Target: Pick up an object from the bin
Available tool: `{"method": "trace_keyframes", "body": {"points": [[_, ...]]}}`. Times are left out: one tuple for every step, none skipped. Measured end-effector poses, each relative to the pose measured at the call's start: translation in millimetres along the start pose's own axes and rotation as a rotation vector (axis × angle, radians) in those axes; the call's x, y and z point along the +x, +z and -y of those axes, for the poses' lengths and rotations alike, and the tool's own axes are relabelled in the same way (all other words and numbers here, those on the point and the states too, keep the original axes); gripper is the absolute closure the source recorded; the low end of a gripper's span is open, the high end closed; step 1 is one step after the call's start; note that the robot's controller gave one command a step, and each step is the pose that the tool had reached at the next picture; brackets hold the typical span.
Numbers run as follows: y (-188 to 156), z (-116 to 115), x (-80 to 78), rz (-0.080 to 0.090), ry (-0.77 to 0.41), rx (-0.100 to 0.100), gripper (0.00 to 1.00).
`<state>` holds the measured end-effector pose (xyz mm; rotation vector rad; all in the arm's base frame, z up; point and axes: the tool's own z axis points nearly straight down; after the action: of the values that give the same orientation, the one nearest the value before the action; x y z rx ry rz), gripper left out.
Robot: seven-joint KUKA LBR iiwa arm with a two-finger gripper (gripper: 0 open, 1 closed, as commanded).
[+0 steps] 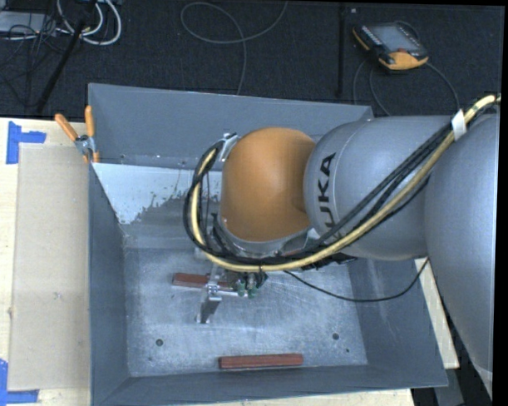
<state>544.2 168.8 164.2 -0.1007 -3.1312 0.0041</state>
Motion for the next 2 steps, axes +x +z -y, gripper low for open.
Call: {"method": "trace_keyframes", "body": {"points": [[22.6, 11.6, -31.6, 0.015, -0.064, -0.001, 0.0], [79.3, 2.0, -31.4, 0.007, -0.091, -0.003, 1.0]]}}
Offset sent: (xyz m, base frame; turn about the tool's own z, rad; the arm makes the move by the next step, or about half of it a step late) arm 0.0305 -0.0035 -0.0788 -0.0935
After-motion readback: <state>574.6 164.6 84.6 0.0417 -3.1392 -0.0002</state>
